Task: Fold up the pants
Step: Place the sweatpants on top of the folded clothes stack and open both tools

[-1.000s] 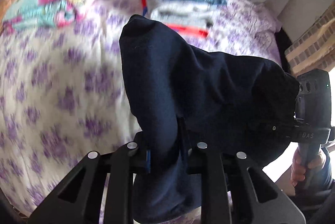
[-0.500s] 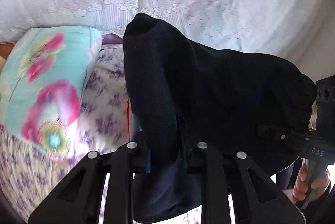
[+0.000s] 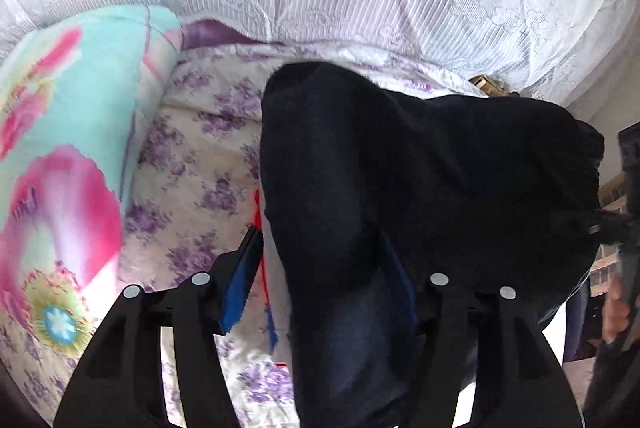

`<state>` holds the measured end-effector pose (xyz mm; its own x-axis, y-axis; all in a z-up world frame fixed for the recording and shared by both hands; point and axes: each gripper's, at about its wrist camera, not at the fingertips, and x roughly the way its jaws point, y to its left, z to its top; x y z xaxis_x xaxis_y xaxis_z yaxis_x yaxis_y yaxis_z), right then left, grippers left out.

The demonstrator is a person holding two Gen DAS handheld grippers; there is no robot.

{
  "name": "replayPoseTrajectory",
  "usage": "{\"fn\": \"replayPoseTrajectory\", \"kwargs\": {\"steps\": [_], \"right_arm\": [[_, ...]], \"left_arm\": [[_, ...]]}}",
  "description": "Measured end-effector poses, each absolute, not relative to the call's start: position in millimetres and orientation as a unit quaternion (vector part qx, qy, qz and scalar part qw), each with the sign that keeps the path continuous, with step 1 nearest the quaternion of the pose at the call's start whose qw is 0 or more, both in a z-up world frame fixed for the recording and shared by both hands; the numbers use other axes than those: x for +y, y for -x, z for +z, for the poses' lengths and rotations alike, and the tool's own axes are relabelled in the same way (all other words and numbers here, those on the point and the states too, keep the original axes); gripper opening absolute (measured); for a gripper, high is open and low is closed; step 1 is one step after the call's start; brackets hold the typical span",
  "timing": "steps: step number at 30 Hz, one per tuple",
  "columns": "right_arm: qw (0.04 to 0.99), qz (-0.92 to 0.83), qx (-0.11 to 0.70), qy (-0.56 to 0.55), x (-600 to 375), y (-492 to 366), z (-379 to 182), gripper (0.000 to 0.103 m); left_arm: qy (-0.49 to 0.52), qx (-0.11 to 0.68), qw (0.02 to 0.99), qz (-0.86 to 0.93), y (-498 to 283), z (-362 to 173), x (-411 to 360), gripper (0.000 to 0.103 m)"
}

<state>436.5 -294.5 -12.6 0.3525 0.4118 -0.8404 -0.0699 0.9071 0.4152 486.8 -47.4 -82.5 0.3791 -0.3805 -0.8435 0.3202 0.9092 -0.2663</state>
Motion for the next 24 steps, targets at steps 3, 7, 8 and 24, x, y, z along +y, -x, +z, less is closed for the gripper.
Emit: {"fn": "replayPoseTrajectory", "kwargs": {"steps": [3, 7, 8, 24], "right_arm": [[0.827, 0.122, 0.539, -0.105, -291, -426, 0, 0.078], [0.831, 0.077, 0.548, -0.065, -273, -431, -12, 0.082], [0.828, 0.076, 0.552, -0.064, -268, -431, -16, 0.082], [0.925, -0.021, 0.379, -0.018, -243, -234, 113, 0.099]], "left_arm": [[0.028, 0.508, 0.836, -0.207, -485, -79, -45, 0.058], [0.018, 0.51, 0.84, -0.181, -484, -84, -49, 0.059], [0.009, 0.519, 0.837, -0.175, -484, -88, -54, 0.059], [-0.025, 0.384, 0.918, -0.094, -290, 38, -17, 0.098]]}}
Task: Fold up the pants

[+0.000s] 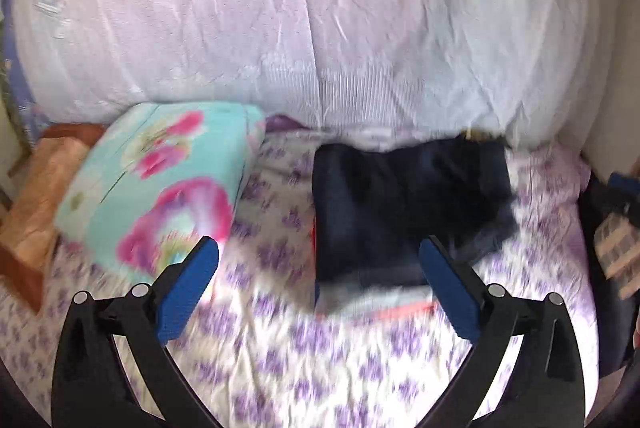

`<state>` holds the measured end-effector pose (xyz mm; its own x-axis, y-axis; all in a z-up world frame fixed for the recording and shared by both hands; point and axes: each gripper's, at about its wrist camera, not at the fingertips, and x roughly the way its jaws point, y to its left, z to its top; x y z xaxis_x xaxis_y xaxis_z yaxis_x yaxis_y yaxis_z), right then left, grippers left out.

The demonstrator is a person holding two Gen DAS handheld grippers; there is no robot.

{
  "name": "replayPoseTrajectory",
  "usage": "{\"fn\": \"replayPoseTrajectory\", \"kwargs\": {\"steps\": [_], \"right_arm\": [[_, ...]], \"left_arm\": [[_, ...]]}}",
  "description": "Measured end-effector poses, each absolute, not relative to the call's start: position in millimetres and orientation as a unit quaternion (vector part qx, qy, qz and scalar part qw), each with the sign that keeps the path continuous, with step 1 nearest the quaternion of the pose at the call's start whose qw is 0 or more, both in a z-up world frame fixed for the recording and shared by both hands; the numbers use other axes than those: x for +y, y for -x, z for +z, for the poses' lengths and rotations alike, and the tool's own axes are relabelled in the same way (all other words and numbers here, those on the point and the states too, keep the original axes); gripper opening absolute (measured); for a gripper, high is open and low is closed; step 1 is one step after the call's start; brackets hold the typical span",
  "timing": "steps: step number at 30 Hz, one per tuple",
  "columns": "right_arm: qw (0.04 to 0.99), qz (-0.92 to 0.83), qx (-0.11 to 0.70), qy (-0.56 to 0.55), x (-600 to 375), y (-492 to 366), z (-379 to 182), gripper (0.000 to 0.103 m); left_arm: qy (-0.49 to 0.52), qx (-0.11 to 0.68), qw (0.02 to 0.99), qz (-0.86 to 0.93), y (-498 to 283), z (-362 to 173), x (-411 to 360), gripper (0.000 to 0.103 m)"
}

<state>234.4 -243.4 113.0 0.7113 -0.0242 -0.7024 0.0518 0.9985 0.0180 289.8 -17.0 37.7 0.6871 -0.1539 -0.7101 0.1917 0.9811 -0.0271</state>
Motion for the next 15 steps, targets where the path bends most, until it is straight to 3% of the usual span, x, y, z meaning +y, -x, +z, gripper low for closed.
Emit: {"fn": "replayPoseTrajectory", "kwargs": {"steps": [8, 15], "right_arm": [[0.9, -0.076, 0.428, -0.028, -195, -129, 22, 0.099], [0.896, -0.079, 0.436, -0.029, -189, -99, 24, 0.099]], "left_arm": [[-0.036, 0.391, 0.916, -0.083, -166, 8, -31, 0.098], [-0.027, 0.375, 0.923, -0.085, -117, 26, -25, 0.098]]}}
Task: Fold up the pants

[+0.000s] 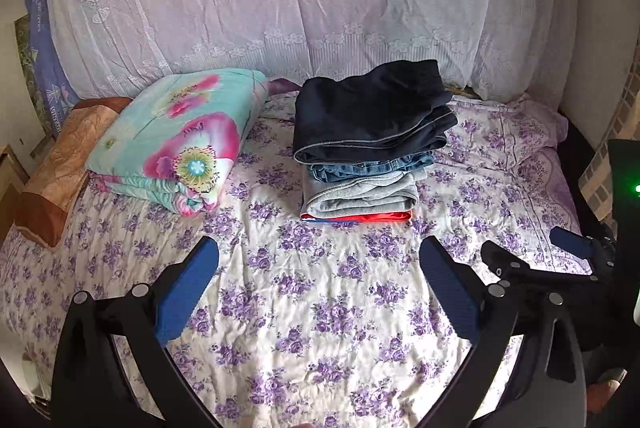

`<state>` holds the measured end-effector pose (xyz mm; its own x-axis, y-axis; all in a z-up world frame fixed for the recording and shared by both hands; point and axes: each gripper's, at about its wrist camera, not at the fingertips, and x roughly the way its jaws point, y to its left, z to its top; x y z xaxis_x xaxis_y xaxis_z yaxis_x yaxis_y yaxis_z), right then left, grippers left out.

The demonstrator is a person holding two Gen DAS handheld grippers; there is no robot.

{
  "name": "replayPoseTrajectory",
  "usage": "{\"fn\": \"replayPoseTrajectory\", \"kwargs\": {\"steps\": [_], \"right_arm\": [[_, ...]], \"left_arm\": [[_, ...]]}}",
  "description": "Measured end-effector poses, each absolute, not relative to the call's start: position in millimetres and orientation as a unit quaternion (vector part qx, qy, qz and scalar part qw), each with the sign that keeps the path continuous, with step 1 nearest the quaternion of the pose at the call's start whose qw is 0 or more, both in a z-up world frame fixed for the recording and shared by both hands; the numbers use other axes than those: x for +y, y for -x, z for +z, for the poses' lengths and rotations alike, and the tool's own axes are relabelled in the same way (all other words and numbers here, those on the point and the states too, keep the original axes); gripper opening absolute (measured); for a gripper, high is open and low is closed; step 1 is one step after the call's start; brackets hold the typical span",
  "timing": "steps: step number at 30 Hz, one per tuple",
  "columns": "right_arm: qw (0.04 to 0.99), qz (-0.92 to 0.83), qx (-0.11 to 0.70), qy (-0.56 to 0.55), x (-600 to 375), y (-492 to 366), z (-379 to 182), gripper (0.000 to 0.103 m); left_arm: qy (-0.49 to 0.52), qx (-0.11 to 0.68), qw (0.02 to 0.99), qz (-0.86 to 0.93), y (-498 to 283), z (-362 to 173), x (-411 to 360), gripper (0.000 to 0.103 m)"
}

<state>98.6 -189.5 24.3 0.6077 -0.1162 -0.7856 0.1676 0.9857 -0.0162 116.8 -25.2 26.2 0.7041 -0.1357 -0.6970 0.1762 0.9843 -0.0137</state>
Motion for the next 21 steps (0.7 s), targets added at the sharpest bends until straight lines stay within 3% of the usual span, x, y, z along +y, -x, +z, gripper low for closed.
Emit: {"fn": "replayPoseTrajectory", "kwargs": {"steps": [21], "right_arm": [[0.909, -0.067, 0.411, -0.014, -165, -57, 47, 0.099]], "left_arm": [[-0.012, 0.361, 0.93, -0.067, -82, 43, -5, 0.098]]}}
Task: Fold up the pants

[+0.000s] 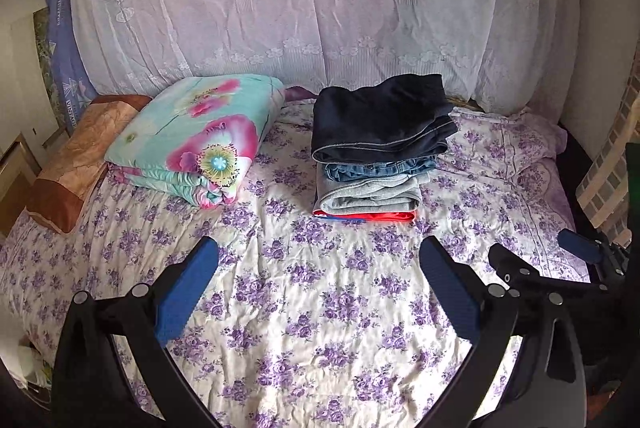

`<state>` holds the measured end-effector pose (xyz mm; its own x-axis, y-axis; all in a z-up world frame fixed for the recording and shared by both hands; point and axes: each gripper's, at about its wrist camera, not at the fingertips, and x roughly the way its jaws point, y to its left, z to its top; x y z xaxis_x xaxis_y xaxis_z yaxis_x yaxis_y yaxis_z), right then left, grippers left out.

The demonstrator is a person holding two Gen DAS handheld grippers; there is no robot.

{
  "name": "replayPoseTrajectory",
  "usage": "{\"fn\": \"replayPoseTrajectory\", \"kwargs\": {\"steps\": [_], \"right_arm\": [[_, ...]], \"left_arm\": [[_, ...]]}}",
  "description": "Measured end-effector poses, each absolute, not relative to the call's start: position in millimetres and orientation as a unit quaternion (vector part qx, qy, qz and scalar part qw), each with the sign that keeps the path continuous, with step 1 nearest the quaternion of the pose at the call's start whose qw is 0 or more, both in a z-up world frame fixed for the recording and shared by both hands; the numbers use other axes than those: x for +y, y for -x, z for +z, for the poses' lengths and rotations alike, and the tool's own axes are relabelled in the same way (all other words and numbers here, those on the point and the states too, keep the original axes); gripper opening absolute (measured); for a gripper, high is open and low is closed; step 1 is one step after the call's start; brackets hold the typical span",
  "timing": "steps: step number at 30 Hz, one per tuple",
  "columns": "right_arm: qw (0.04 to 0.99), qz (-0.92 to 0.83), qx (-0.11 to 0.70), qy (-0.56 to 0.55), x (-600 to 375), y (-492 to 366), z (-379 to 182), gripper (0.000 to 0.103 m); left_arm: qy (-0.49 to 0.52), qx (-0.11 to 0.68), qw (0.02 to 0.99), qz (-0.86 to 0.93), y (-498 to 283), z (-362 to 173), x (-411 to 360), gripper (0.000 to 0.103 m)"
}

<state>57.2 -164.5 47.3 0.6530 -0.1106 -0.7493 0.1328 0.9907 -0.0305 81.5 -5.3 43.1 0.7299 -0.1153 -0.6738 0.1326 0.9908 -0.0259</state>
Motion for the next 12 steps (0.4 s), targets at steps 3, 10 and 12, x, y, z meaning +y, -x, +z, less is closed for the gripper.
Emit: {"fn": "replayPoseTrajectory", "kwargs": {"steps": [3, 10, 12], "right_arm": [[0.91, -0.066, 0.41, -0.012, -163.1, -55.5, 48.5, 0.099], [0.91, -0.068, 0.408, -0.015, -164.3, -55.9, 50.3, 0.099], [0.91, -0.067, 0.408, -0.015, -164.3, -56.5, 50.5, 0.099]], "left_arm": [[-0.013, 0.364, 0.929, -0.07, -82.0, 42.4, -5.4, 0.098], [-0.015, 0.362, 0.929, -0.071, -79.5, 46.0, -7.9, 0.098], [-0.016, 0.362, 0.929, -0.074, -80.3, 46.8, -8.8, 0.098]]}}
